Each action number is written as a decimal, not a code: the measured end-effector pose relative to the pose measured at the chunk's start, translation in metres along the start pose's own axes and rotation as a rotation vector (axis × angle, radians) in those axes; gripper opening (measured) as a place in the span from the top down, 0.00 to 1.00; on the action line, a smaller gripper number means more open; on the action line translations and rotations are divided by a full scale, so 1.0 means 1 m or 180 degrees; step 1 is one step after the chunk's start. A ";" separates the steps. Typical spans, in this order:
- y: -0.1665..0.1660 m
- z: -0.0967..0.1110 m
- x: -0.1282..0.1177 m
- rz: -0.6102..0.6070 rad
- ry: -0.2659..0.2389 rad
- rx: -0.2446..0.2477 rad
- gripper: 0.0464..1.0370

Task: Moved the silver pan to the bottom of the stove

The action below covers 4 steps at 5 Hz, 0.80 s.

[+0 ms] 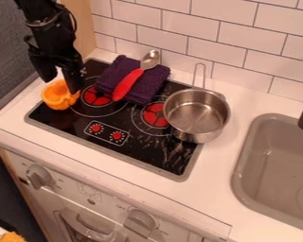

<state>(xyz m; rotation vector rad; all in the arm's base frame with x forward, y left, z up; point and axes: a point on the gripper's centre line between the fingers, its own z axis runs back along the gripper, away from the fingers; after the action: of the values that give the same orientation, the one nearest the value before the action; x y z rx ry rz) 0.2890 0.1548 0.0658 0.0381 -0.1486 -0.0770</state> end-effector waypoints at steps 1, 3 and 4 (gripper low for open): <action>-0.003 -0.009 -0.004 0.0016 0.0081 -0.0063 0.04; -0.061 -0.005 0.027 -0.0449 -0.0125 -0.0206 0.04; -0.113 0.001 0.046 -0.0949 -0.0230 -0.0282 0.04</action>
<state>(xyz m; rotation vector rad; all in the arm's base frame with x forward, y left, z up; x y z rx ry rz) 0.3255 0.0390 0.0682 -0.0314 -0.2108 -0.3826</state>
